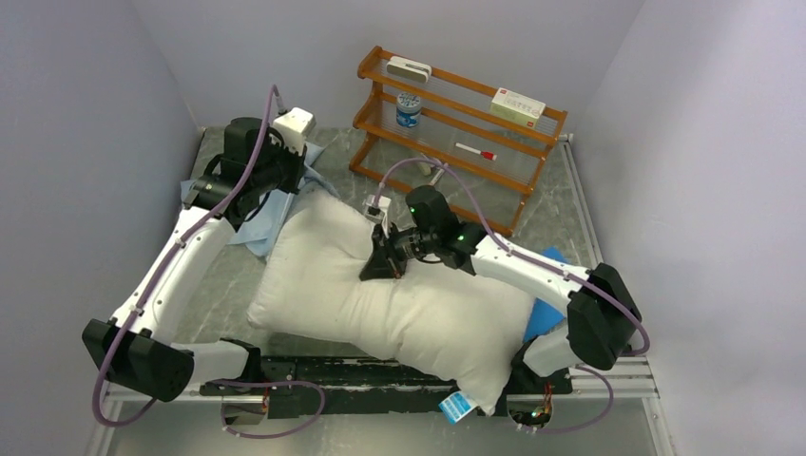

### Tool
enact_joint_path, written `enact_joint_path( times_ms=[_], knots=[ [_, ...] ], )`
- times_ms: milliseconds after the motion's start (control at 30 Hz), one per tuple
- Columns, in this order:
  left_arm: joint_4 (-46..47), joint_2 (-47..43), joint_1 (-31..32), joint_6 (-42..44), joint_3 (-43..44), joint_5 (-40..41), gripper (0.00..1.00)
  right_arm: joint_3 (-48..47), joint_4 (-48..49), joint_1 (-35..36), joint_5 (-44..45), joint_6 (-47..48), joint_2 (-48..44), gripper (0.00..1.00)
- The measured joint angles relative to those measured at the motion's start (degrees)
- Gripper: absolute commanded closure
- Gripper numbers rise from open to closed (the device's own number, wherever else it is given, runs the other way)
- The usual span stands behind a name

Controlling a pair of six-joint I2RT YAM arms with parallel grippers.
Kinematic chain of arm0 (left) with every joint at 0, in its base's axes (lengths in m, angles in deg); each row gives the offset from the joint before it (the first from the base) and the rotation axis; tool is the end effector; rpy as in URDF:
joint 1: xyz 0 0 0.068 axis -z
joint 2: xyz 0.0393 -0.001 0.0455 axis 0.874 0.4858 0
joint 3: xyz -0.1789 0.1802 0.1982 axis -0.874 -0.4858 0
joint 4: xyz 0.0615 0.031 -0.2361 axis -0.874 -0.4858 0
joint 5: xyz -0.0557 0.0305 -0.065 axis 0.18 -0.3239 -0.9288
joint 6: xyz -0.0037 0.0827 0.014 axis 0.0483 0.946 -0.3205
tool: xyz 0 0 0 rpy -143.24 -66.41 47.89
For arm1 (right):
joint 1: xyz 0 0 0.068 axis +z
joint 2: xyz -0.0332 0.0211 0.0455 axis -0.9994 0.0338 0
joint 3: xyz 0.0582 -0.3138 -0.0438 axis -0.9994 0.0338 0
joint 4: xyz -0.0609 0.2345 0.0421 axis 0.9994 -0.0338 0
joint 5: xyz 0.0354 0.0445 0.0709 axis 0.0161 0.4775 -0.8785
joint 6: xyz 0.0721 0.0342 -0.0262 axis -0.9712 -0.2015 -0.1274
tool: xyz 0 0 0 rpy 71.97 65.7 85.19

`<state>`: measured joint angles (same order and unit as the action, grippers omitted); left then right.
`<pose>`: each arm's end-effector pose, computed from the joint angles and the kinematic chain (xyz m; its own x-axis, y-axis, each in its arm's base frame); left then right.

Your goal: Put the pillow into the pillowcase

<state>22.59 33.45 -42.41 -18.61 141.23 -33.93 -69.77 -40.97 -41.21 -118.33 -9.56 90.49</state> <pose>0.2635 -0.0934 0.4194 -0.3920 0.2661 -0.8807 0.4263 0.9008 0.0824 0.1799 0.2664 0.3132 -0.4551 -0.3909 -0.8001 -0.8857 0.1064 0.4518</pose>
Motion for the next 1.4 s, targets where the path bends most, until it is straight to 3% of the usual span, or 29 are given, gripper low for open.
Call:
enact_joint_path(
  times_ms=[433,967,1033,1100,1133,1267,1400],
  knots=[
    [-3.34,-1.03,0.00,2.89,-3.13,-2.82,0.95,3.56,13.94,-11.17,12.96,-17.51,-2.19,1.00],
    [-4.61,0.66,0.00,0.72,-2.86,2.32,0.94,4.39,12.85,-10.32,31.32,-14.08,-3.41,1.00],
    [-4.00,0.66,0.00,-1.25,-2.91,2.32,0.70,4.39,12.57,-10.23,32.72,-13.29,-3.58,1.00],
    [-3.65,0.66,0.00,-3.10,-2.91,2.40,0.37,4.39,12.20,-10.03,34.36,-12.37,-3.58,1.00],
    [-3.67,0.66,0.00,-4.04,-2.89,2.51,0.30,4.39,12.09,-10.03,34.97,-12.00,-3.58,1.00],
    [-4.02,1.09,-0.74,-10.10,-2.91,3.41,0.40,4.42,12.02,-10.03,37.03,-11.08,-3.58,1.00],
    [-2.43,-1.64,-5.09,-16.79,-6.62,3.98,0.71,4.70,12.48,-10.03,37.40,-11.17,-3.58,1.00]
  ],
)
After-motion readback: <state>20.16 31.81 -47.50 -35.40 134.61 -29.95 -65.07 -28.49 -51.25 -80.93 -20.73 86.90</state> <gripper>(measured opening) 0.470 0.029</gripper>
